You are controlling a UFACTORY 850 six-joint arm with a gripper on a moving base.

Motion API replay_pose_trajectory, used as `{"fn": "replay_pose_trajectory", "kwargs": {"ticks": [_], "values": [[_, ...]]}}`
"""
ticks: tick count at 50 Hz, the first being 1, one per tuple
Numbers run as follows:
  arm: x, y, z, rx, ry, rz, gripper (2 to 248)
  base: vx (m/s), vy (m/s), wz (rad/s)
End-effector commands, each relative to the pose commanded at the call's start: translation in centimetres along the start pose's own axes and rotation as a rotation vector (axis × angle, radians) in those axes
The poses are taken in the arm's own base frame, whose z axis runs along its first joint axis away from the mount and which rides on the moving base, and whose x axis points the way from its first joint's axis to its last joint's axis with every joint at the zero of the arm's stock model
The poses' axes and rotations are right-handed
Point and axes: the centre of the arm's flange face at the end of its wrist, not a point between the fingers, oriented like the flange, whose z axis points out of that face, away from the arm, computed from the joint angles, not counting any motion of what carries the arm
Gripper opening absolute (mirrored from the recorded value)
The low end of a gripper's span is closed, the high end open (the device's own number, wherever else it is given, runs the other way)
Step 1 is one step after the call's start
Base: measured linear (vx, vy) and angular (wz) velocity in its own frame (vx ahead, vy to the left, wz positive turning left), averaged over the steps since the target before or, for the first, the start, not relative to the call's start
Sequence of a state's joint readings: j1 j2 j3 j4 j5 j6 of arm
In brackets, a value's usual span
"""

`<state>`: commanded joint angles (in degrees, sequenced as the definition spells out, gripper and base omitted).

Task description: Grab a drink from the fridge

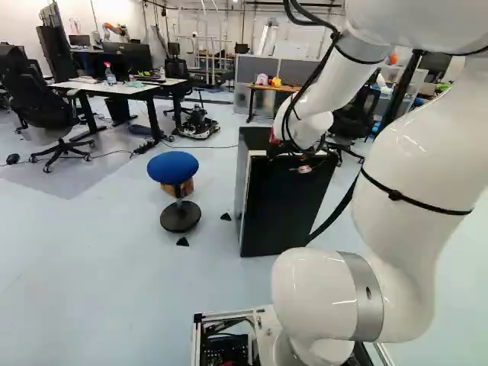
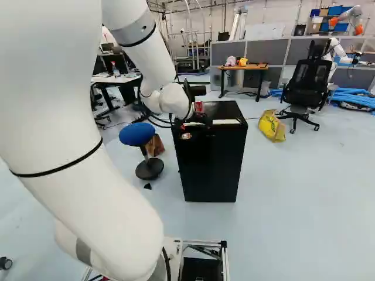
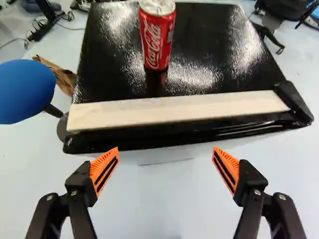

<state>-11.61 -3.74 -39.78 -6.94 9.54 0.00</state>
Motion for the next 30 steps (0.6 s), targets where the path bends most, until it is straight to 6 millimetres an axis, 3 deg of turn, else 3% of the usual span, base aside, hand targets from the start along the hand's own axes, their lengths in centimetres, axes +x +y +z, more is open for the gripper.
{"fn": "replay_pose_trajectory", "kwargs": {"ticks": [11, 30], "values": [[1.0, -1.2, -0.2, 0.019, 0.117, -0.016, 247, 0.000, 0.000, 0.000], [2.2, -1.2, 0.3, 0.020, 0.296, -0.006, 247, 0.000, 0.000, 0.000]]}}
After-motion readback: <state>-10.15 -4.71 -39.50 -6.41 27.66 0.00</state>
